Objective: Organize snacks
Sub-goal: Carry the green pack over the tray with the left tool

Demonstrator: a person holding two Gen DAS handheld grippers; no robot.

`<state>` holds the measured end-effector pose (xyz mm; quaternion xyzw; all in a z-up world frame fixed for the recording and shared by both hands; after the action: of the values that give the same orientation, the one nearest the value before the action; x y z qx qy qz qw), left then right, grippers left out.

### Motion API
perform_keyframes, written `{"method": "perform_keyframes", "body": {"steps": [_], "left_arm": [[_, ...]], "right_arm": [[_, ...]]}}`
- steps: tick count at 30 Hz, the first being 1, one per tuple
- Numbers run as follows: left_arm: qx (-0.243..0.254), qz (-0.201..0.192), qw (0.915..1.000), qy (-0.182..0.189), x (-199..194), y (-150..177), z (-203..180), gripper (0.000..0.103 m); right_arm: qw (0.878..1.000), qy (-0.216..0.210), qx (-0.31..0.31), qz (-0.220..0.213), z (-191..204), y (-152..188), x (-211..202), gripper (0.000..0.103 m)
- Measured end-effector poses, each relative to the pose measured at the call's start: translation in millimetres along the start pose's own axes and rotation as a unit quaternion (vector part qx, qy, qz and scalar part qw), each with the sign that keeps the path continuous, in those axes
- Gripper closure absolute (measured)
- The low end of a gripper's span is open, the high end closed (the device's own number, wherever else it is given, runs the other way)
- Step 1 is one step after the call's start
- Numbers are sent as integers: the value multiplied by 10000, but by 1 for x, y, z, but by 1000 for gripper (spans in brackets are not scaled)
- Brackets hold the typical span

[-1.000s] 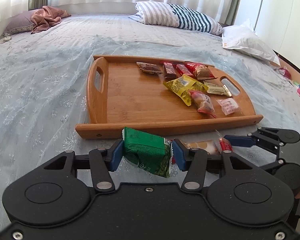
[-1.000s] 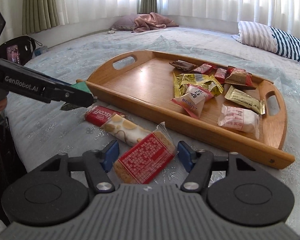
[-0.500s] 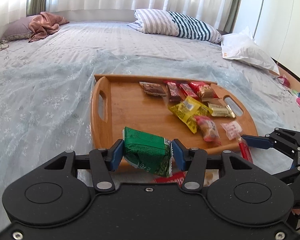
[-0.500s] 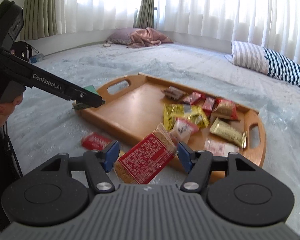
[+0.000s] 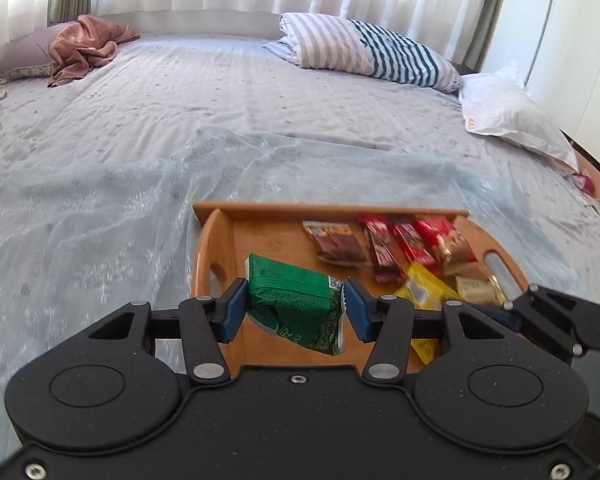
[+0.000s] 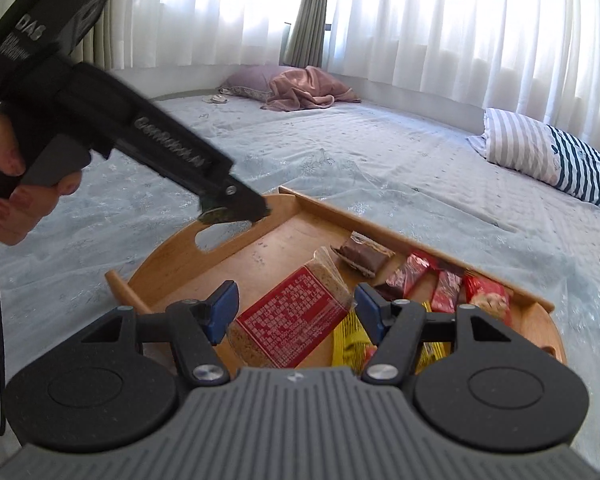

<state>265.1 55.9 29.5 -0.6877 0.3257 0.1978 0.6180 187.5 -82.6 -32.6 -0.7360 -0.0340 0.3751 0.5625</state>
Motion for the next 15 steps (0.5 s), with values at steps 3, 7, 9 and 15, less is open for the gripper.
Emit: {"method": "perform_keyframes", "body": {"steps": [3, 7, 9, 15], "left_arm": [[-82, 97, 9998, -145, 22, -13, 7, 54], [-206, 252, 9993, -199, 53, -23, 12, 54], [-276, 348, 9988, -225, 67, -26, 15, 54], [-372, 511, 9975, -326, 98, -28, 21, 54]], "right_arm": [[9999, -53, 58, 101, -2, -3, 17, 37], [9996, -78, 131, 230, -6, -5, 38, 37], [9993, -96, 187, 304, -8, -5, 46, 37], [9982, -100, 307, 512, -17, -4, 68, 36]]}}
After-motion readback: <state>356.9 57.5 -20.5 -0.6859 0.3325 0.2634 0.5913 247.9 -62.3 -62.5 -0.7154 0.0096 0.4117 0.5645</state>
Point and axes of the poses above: each gripper's, at about its wrist camera, not at the fingertips, and x roughly the way its jaws point, z to its left, y to its underside, the point moved 8 cm from there along x, roughly the way its jaws point, and after that the axes turned 1 degree about x, right-handed, at the moved point
